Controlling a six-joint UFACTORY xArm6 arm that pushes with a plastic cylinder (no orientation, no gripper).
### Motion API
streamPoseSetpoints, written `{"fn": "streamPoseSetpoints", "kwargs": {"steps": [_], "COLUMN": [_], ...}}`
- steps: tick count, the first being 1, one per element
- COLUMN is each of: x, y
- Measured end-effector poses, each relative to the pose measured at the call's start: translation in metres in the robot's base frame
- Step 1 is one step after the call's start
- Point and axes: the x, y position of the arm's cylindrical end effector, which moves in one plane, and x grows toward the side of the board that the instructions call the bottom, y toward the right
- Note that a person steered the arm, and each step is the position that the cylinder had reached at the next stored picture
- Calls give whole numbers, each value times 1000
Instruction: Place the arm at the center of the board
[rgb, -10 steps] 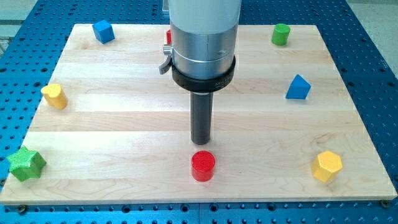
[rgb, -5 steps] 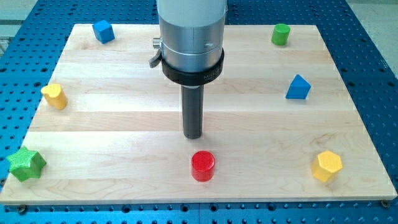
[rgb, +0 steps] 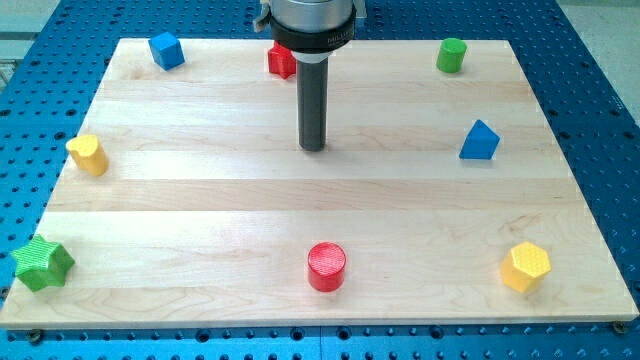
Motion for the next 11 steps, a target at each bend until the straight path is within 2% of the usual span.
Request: {"fn": "streamPoseSetpoints", "kwargs": {"steps": [3,11], "x": [-18,-5], "y": [33,14]}}
